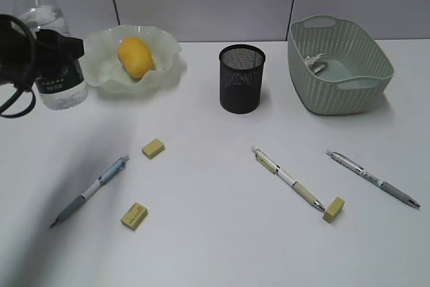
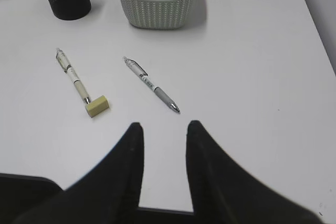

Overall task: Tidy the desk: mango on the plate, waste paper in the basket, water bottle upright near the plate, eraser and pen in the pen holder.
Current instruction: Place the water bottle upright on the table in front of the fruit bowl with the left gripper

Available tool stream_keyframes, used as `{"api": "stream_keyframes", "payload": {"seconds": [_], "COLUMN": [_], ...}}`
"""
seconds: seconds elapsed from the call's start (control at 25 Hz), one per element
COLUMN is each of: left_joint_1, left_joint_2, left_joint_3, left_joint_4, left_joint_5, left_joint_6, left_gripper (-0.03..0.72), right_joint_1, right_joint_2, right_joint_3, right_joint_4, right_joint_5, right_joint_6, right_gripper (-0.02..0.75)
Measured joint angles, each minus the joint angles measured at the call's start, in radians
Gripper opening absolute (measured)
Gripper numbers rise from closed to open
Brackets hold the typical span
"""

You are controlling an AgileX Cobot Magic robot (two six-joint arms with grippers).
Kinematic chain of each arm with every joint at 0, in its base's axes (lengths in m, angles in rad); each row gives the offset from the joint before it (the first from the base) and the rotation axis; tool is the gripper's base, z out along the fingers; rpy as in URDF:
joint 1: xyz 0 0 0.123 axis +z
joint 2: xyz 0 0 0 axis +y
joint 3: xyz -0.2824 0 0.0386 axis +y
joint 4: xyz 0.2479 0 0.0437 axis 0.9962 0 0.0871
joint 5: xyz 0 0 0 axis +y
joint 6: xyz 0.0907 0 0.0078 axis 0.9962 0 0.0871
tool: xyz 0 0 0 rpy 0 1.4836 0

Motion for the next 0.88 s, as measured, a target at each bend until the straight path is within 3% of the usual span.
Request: {"api": "stream_keyframes", "payload": {"seconds": [0.2,0.6,0.88], "left_joint_1": [0.070,0.123,0.132], "left_joint_2": [0.046,0.354,0.488], "left_joint_3": [0.160,0.181,0.166], "left_joint_4": [0.007,0.000,0.001], "left_joint_5": [-0.426,-0.898,-0.961], "left_joint_6": [0.058,0.273,0.311], "left_gripper": [0.485,0.485,0.485], "right_joint_1": [0.000,0.000,0.000], "right_joint_2": [0.000,0.000,0.000], "right_joint_3": [0.000,0.000,0.000], "right_joint_4": [0.000,0.000,0.000], "right_joint_5": [0.000,0.000,0.000], "right_joint_6": [0.000,0.000,0.000], "right_gripper": [0.238,0.238,0.238]}}
